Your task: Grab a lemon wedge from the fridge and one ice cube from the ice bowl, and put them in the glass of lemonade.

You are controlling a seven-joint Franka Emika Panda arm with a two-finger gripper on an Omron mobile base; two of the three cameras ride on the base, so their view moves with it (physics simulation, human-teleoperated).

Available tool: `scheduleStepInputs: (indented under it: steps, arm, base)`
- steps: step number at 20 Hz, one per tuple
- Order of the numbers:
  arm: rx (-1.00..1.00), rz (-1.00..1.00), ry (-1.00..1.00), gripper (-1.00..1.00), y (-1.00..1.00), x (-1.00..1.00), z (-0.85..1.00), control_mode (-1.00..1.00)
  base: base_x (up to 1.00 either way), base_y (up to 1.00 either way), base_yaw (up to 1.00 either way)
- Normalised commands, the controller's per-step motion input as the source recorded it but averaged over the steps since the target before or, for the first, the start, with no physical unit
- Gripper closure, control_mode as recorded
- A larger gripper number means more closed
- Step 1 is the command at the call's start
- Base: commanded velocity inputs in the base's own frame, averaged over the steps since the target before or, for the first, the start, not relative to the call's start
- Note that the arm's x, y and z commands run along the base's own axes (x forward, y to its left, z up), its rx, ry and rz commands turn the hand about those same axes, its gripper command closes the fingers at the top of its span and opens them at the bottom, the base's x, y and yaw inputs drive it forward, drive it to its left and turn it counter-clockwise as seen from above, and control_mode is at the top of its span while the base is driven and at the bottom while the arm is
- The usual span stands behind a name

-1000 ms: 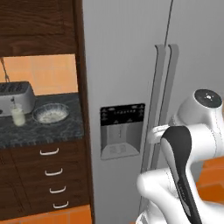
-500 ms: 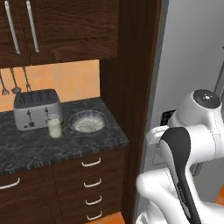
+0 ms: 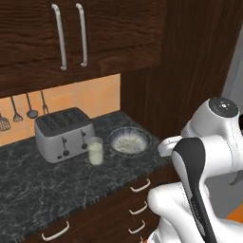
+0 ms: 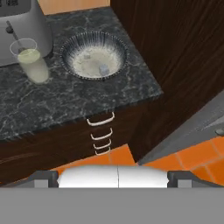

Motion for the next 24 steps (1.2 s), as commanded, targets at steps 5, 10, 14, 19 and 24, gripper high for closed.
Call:
scheduleStepInputs:
  steps: [5, 10, 14, 19, 24]
  arm:
    - [0.0, 0.0, 0.0, -1.0, 0.0, 0.0, 0.0, 1.0]
    - [-0.01, -0.04, -0.04, -1.0, 0.04, 0.24, -0.1, -1.0]
    - [0.0, -0.03, -0.01, -1.0, 0.0, 0.84, -0.25, -1.0]
    - [0.0, 0.0, 0.01, -1.0, 0.0, 0.48, -0.03, -1.0]
    - [0.0, 0.12, 0.23, -1.0, 0.0, 0.39, -0.17, -1.0]
  base:
    - [0.52, 1.0, -0.35]
    - [0.38, 0.54, -0.17]
    - [0.0, 0.0, 0.0]
    - [0.0, 0.0, 0.0]
    - [0.0, 0.0, 0.0]
